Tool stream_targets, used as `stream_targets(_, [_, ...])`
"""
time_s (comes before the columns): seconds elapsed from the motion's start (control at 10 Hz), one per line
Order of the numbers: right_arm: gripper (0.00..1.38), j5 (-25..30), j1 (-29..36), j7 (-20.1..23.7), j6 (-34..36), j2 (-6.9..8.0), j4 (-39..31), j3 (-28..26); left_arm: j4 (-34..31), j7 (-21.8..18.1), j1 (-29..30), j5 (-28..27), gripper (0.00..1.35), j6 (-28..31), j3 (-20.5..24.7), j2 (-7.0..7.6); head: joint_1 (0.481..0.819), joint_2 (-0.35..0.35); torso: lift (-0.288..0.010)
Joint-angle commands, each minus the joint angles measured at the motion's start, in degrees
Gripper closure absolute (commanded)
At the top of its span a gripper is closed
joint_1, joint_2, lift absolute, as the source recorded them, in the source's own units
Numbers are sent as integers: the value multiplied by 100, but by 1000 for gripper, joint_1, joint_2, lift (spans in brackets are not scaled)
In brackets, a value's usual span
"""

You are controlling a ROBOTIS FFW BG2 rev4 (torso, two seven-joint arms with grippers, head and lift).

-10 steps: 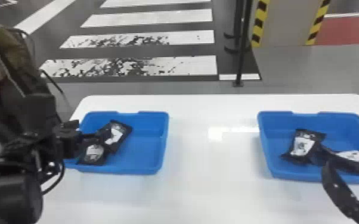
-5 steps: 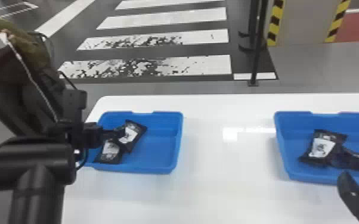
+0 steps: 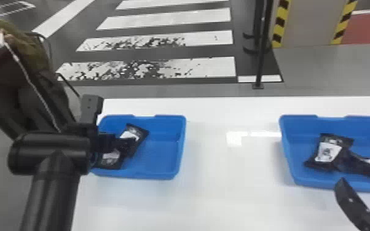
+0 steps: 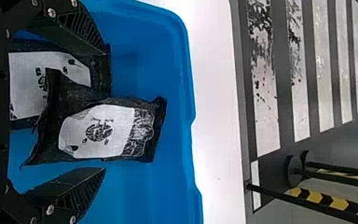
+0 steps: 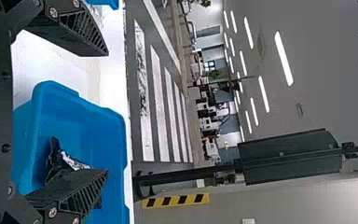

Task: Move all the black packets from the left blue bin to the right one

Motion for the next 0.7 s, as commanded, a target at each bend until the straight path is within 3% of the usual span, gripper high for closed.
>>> stream_targets(0.0, [137, -34, -39, 8, 41, 1, 59, 19, 309, -4, -165, 1, 154, 10, -116, 12, 695, 178, -140])
stream_targets(0.2, [137, -56, -110, 43, 55, 1, 129, 53, 605, -40, -305, 93, 259, -116, -173, 47, 695, 173, -140])
stream_targets(0.4, [137, -114, -124, 60, 83, 1, 213, 76, 802, -110, -334, 230, 806, -102, -207, 73, 695, 165, -140])
stream_targets(0.6, [137, -125, -138, 60, 125, 1, 227, 76, 788, -277, -390, 70, 846, -482, -344, 100, 695, 160, -140])
